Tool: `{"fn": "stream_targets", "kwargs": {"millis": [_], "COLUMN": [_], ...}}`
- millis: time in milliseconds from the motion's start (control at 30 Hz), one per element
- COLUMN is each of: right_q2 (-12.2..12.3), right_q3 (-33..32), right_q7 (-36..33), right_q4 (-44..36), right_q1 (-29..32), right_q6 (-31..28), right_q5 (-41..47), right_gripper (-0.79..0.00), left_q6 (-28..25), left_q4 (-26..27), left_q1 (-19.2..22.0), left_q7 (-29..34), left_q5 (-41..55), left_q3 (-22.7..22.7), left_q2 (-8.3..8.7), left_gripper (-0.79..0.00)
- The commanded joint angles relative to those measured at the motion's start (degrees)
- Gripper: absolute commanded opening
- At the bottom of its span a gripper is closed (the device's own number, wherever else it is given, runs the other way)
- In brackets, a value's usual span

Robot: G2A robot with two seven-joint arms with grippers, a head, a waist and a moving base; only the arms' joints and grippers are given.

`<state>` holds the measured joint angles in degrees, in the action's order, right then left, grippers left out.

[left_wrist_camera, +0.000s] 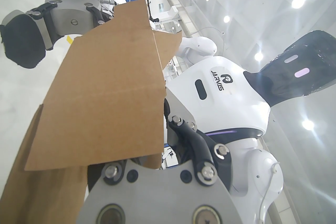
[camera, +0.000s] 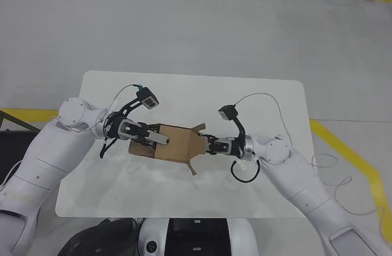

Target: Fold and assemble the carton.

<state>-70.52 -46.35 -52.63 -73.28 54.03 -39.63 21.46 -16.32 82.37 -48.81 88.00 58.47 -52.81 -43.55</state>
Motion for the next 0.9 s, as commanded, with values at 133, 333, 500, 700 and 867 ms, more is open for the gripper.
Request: {"fn": "stream_targets", "kwargs": {"millis": [133, 333, 500, 700, 867], "right_q2": [-0.1, -0.1, 0.2, 0.7, 0.9], "right_q3": [0.1, -0.2, -1.1, -2.6, -3.3], "right_q7": [2.5, 3.6, 4.4, 5.2, 5.2], "right_q4": [-1.5, -3.4, -5.5, -8.4, -9.7], "right_q1": [0.6, 1.4, 2.3, 3.9, 4.7], "right_q6": [2.5, 4.5, 6.4, 8.6, 9.9], "right_q5": [-4.1, -6.3, -8.6, -10.4, -10.6], "right_gripper": [-0.219, -0.419, -0.533, -0.748, -0.785], "left_q6": [0.0, 0.0, 0.0, 0.0, 0.0], "left_q4": [0.0, 0.0, 0.0, 0.0, 0.0], "left_q1": [0.0, 0.0, 0.0, 0.0, 0.0], "left_q7": [0.0, 0.0, 0.0, 0.0, 0.0], "left_q5": [0.0, 0.0, 0.0, 0.0, 0.0], "left_q3": [0.0, 0.0, 0.0, 0.0, 0.0], "left_q2": [0.0, 0.0, 0.0, 0.0, 0.0], "left_gripper": [-0.785, -0.785, -0.785, -0.785, -0.785]}}
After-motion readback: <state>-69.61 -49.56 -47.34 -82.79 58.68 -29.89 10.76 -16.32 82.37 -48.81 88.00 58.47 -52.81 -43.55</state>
